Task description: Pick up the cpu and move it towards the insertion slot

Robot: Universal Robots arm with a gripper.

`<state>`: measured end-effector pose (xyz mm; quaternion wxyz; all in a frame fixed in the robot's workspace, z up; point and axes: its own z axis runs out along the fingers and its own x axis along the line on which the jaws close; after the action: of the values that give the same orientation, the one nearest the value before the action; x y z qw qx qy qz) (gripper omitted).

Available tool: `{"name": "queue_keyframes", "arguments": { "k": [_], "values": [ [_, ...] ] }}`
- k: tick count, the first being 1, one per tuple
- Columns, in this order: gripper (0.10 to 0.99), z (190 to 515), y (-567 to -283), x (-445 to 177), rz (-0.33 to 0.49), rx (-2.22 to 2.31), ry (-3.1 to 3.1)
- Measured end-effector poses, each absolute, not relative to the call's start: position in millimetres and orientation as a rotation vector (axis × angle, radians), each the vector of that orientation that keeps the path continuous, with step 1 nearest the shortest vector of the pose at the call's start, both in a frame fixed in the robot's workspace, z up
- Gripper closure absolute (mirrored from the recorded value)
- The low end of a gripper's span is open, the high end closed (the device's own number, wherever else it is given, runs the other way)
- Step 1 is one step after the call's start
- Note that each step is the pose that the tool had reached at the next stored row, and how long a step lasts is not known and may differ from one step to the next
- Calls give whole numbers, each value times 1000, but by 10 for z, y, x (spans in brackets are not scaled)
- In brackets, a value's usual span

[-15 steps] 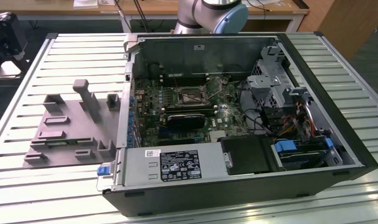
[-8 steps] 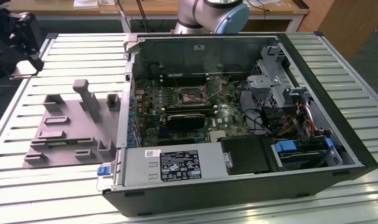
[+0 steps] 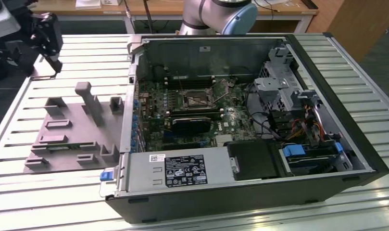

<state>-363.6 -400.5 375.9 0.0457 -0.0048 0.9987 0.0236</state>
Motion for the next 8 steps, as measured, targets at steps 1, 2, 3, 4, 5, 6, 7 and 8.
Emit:
{"name": "queue_keyframes", "arguments": {
  "k": [1, 2, 3, 4, 5, 6, 7, 8],
  "values": [
    [553, 3759, -4005, -3596, 72, -14, 3049],
    [553, 3759, -4005, -3554, 72, -15, 3050],
    [553, 3759, -4005, -3513, 72, -15, 3050],
    [553, 3759, -4005, -3469, 72, -15, 3050],
    [553, 3759, -4005, -3426, 72, -15, 3050],
    [553, 3759, -4005, -3380, 72, -15, 3050],
    [553, 3759, -4005, -3339, 72, -15, 3050],
    [553, 3759, -4005, -3294, 72, -14, 3050]
  ]
}}
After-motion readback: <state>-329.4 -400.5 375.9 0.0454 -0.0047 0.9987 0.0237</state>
